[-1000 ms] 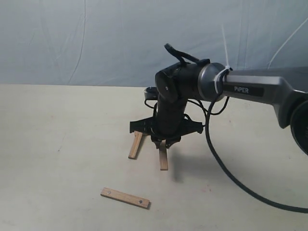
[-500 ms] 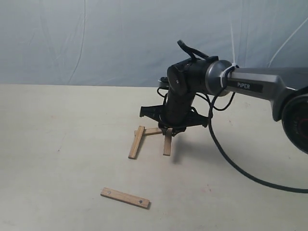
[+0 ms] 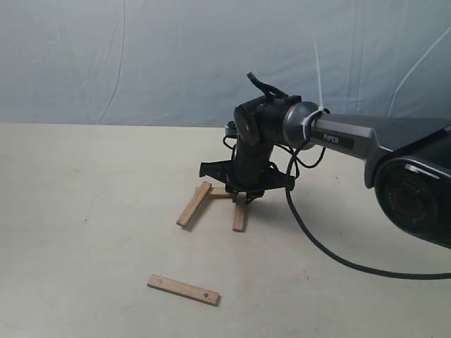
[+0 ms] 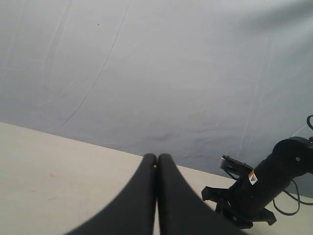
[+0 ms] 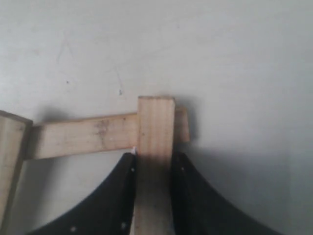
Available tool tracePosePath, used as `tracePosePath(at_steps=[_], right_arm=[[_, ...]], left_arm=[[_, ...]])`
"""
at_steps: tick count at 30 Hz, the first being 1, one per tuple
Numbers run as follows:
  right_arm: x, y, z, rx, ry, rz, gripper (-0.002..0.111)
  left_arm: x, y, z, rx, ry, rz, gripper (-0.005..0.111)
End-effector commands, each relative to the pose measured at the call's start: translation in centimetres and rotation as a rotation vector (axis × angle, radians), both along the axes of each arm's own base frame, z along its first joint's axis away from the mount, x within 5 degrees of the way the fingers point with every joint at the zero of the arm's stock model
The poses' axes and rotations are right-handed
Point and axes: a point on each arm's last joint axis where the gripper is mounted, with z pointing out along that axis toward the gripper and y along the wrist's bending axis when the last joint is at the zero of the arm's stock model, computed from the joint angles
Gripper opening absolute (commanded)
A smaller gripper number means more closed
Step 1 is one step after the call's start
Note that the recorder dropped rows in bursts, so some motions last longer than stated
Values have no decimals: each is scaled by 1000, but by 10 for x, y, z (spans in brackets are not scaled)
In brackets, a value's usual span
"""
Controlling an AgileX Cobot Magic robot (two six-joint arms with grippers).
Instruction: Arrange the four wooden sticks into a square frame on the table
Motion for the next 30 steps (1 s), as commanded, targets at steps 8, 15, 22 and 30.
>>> tracePosePath(at_steps=[8, 15, 22, 30], right_arm=[[-1, -5, 29, -16, -11, -1, -1], [-28, 7, 62, -107, 15, 92, -1], [-70, 44, 63, -211, 44, 172, -1], [-98, 73, 63, -192, 42, 190, -1]], left_arm=[[0, 0, -2, -1, 3, -1, 0], [0, 0, -2, -1, 3, -1, 0], [0, 0, -2, -1, 3, -1, 0], [0, 0, -2, -1, 3, -1, 0]])
